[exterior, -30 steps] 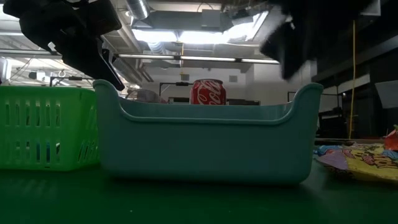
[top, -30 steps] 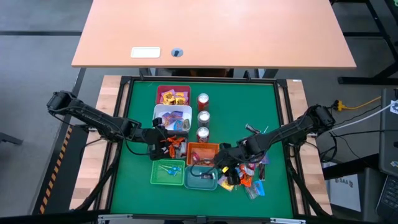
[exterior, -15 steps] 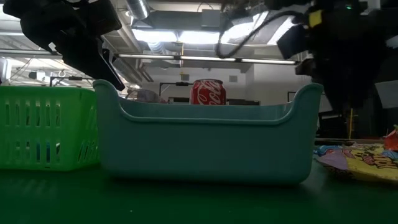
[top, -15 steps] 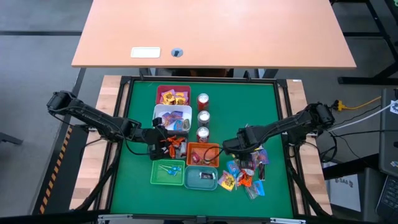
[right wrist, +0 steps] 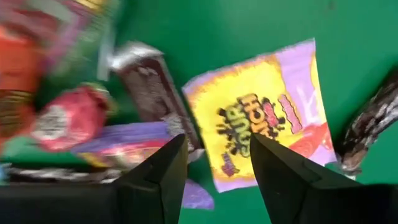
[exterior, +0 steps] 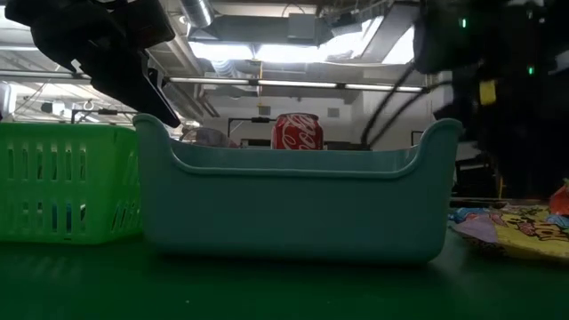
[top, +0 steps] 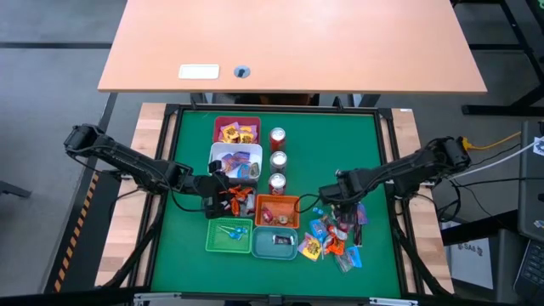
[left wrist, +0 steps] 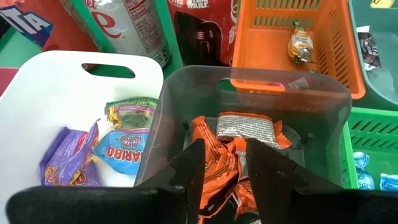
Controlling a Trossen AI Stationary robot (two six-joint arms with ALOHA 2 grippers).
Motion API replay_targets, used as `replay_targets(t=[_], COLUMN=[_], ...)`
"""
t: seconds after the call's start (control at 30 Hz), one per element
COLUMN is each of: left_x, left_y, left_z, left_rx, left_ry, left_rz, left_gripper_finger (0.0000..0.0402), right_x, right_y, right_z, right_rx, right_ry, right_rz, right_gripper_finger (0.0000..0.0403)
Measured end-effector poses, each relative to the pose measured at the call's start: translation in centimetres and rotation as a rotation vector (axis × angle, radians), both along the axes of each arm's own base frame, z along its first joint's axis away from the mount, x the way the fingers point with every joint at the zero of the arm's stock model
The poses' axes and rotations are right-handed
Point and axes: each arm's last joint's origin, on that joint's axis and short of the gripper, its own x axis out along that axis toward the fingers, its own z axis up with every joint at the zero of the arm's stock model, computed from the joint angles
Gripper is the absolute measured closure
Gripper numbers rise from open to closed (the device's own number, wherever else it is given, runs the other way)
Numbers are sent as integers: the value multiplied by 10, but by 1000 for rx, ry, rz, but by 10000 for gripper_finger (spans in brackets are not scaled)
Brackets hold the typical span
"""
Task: Sort candy
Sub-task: Put the yellow candy into the red bin
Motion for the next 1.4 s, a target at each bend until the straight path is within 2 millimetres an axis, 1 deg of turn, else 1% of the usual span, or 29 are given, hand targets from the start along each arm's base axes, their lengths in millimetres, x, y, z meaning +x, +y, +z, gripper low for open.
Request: replay_targets(t=[0.2,0.3,0.37,0.47,0.77,0.87,1.0,1.1,1.27,1.4], left_x=[0,0,0,0,0,1,1,1,2,3], left_y=[0,0,0,0,0,0,0,0,0,-1], left_z=[0,0,0,0,0,1,1,1,2,4], left_rx=[-1,-1,-1,-2,-3,-2,-5,-6,-9,-13], left_ry=[-3,-4,-4,-7,-7,-8,-10,-13,-28,-51], left_rz=[1,1,1,1,2,2,3,3,3,1], left_gripper_finger=[295,295,295,295,295,295,295,295,295,295], right_x=[-6,-7,-7,-7,-7,-5,3,8,16,25], right_y=[-15,-18,-18,-17,-17,-17,-16,-15,-15,-15], right_z=[-24,-27,-27,-27,-26,-22,-12,-2,16,35], right_rx=[-1,2,2,8,13,7,10,12,-23,-58], right_ry=[-26,-31,-32,-31,-27,-24,-39,-47,-68,-100], right_rz=[-57,-72,-71,-63,-63,-60,-43,-11,44,84], right_gripper_finger=[228,229,239,268,385,396,385,385,398,398])
